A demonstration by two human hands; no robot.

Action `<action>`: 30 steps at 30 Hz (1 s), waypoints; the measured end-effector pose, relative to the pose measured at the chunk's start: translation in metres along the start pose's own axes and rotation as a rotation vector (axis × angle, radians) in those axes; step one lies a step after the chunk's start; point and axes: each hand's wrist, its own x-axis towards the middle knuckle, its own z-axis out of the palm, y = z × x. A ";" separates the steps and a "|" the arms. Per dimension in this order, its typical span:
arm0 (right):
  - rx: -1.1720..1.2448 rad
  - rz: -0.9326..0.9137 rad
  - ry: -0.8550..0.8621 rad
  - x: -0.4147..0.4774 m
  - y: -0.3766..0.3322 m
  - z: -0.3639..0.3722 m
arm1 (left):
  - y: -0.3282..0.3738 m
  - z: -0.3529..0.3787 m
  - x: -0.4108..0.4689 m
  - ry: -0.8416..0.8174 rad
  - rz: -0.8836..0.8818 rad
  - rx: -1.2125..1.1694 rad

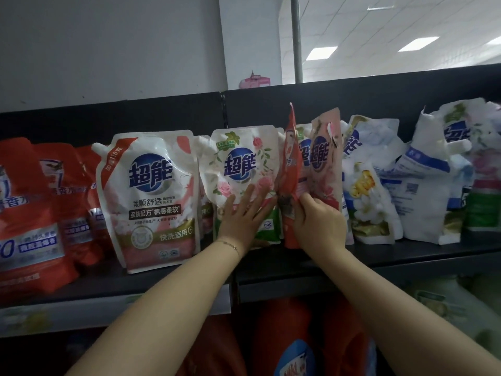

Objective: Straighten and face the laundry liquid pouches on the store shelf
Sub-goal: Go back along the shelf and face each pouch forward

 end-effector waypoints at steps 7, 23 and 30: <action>0.060 -0.036 0.096 -0.014 -0.019 -0.024 | -0.006 -0.012 0.008 -0.122 -0.018 -0.142; 0.408 -0.093 0.193 -0.025 -0.105 -0.060 | -0.021 -0.060 -0.075 -0.007 -0.750 -2.110; 0.536 -0.060 0.135 -0.029 -0.187 -0.027 | -0.094 -0.047 -0.131 0.349 -0.846 -2.173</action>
